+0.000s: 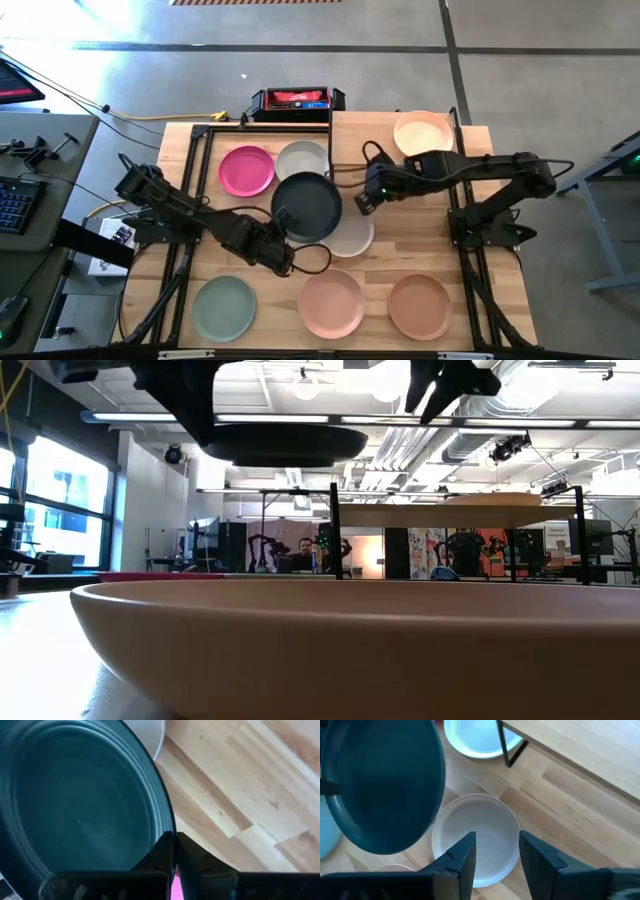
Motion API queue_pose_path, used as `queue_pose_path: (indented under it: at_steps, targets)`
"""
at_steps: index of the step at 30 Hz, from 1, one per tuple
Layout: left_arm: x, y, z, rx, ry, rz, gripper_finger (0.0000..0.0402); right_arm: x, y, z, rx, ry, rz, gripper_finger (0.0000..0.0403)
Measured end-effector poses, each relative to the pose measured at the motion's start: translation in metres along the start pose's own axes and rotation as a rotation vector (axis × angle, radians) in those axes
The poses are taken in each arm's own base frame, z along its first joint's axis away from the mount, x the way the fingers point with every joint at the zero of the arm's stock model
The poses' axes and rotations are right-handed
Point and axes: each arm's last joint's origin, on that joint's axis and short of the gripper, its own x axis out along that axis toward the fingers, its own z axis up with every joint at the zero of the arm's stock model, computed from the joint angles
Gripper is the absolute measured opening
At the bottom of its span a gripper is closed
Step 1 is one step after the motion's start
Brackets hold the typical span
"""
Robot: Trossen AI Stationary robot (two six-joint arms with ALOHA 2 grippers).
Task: Place and stack plates onto a shelf
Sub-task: Move the blue plate to the middle right of the table
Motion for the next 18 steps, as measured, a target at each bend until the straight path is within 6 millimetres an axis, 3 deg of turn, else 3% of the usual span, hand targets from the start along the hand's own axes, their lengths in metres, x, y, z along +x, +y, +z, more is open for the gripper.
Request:
queue_pose_path:
  at_steps: [18]
  targets:
    - [0.011, 0.019, -0.007, 0.071, 0.033, 0.074, 0.0001, 0.023, 0.004, 0.016, 0.055, -0.008, 0.022, 0.0129]
